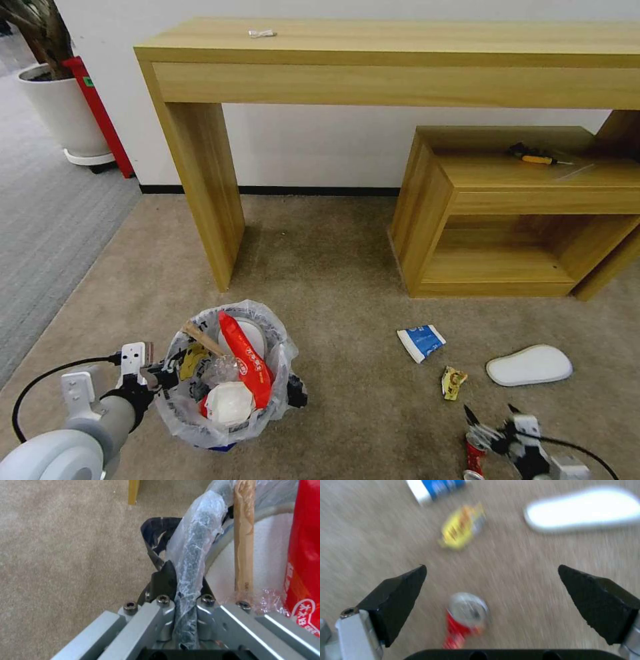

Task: Pick up the trash bin and place the garbage on the floor into it.

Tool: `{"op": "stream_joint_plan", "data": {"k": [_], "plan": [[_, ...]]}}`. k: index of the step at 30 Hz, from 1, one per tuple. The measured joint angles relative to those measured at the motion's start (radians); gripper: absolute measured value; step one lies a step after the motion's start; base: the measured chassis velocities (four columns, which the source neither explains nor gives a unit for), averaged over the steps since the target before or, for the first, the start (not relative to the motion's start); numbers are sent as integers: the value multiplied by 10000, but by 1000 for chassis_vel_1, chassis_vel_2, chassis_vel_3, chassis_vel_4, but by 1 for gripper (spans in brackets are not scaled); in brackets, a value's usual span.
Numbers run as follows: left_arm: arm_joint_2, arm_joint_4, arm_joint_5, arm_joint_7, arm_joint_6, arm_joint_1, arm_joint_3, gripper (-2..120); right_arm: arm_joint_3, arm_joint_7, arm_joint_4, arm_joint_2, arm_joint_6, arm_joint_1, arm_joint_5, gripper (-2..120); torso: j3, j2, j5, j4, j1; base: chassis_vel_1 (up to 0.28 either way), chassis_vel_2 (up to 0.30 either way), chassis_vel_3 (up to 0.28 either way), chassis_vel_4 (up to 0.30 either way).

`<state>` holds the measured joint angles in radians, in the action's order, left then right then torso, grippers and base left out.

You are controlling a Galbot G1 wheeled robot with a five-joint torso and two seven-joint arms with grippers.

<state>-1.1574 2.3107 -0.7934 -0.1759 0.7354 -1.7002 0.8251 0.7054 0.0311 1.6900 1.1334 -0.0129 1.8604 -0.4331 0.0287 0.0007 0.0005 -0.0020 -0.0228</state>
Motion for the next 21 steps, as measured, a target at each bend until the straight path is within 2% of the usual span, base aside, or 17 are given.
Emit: {"op": "stream_joint_plan", "data": {"k": [3, 6, 16, 19, 21], "plan": [[-1, -22, 33, 7, 0, -6, -53, 1, -221, 270, -1255, 33, -261, -295, -449, 100, 1, 0, 0, 0, 0, 0, 0, 0, 0], [15, -30, 48, -1, 0, 1, -99, 1, -400, 573, -1885, 151, -382, -598, -669, 100, 1, 0, 0, -1, 0, 0, 0, 0, 0], [45, 60, 92, -65, 0, -68, -255, 1, -762, 1133, -2645, 609, -233, -1494, -952, 100, 1, 0, -2, 2, -1, 0, 0, 0, 0], [44, 76, 116, -79, 0, -87, -276, 1, -860, 1157, -2836, 640, -211, -1685, -1026, 94, 1, 0, -4, 2, -1, 0, 0, 0, 0], [53, 111, 120, -122, 0, -76, -335, 1, -951, 1184, -3045, 730, -169, -1908, -1119, 83, 1, -1, -3, 1, -1, 0, 0, 0, 0]]}}
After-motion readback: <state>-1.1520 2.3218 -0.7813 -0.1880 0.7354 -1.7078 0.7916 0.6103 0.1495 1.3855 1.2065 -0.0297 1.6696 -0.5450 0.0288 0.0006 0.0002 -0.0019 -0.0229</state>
